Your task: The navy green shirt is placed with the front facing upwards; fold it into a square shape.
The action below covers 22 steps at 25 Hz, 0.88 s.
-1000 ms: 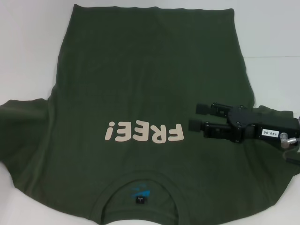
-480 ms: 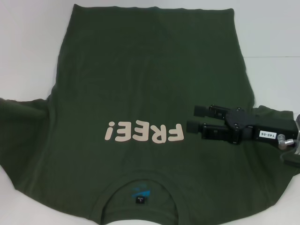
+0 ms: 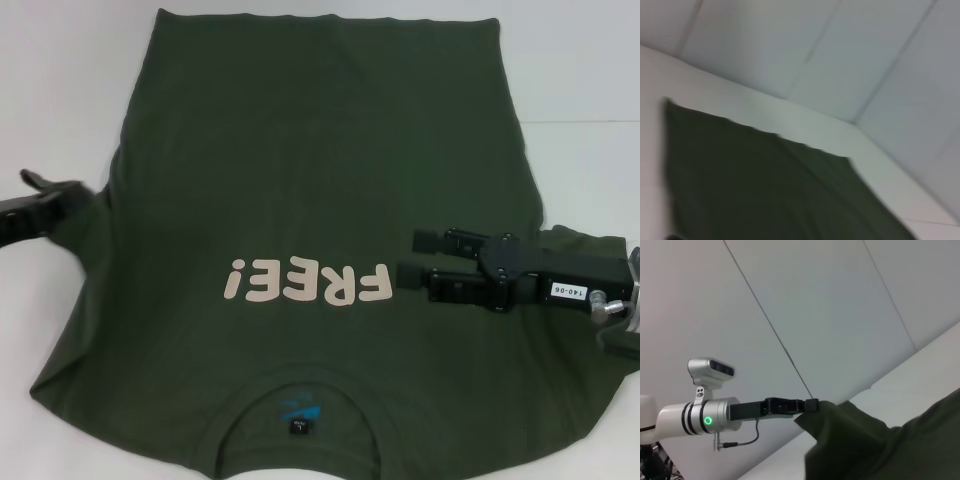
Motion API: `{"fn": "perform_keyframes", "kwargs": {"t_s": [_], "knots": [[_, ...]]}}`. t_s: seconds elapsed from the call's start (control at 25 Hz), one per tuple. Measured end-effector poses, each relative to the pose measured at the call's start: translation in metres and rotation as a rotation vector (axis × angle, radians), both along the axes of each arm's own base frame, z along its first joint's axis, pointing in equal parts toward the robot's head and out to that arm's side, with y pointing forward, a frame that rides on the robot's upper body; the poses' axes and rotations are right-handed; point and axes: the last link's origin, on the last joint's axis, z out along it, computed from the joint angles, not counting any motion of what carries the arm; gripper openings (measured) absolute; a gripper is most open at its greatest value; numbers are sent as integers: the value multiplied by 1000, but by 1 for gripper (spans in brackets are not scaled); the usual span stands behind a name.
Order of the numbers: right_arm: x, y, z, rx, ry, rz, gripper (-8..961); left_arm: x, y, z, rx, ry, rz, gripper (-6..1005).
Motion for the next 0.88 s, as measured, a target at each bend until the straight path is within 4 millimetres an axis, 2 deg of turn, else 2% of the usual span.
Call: {"fn": "perform_keyframes", "kwargs": {"t_s": [0.2,0.32,0.48,0.72,0.88], "knots": [[0,0,-1,-1,-12,8,882,17,14,-43,-101,-106,-23,15],[-1,1,0,-1,-14,13,882,20,20,-59,-114,-134,-9,54],[0,1,2,1,-14,15,882,23,21,-66,-107,-174,-6,139],[3,0,5,6,-13,4,883,24,18,-63,-91,-194,-29,283],[5,0,7,7,-13,-2,883,21,17,-63,-75,-183,-24,471]]}}
